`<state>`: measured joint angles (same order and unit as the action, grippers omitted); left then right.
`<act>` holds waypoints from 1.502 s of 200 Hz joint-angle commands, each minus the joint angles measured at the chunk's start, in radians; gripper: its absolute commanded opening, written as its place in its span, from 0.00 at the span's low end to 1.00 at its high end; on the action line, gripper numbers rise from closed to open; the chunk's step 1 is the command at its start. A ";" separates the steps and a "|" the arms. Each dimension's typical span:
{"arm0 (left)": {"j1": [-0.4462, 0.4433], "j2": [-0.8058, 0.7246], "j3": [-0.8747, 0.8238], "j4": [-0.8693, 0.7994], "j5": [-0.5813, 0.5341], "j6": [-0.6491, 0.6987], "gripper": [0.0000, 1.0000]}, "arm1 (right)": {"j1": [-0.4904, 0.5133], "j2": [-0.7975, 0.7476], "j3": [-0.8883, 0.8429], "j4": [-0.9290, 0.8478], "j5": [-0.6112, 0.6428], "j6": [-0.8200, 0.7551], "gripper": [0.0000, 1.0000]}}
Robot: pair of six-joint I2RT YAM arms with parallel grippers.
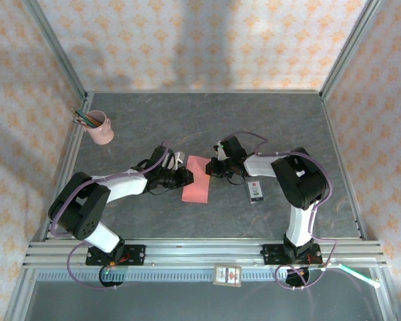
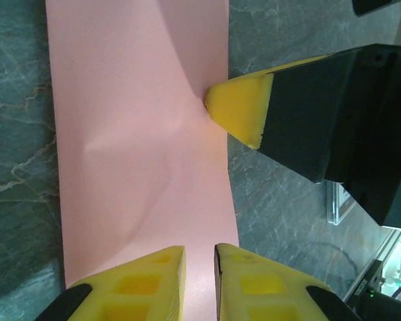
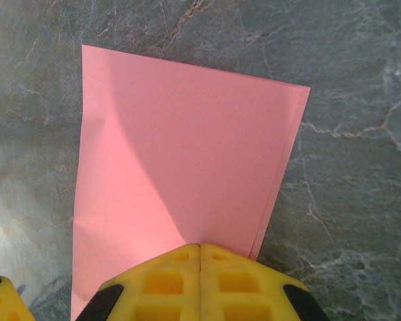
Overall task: Fold a paper plane with a square sheet of paper (pick it up from the middle)
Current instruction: First fold in half a square sheet of paper at the center of the table.
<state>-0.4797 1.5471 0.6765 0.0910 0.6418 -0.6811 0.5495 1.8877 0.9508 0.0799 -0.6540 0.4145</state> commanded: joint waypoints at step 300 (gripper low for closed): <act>0.049 0.019 -0.061 0.052 0.071 -0.020 0.19 | -0.010 0.050 -0.050 -0.141 0.184 -0.025 0.00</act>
<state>-0.4335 1.5768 0.6327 0.1253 0.6792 -0.6846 0.5495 1.8877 0.9508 0.0799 -0.6540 0.4149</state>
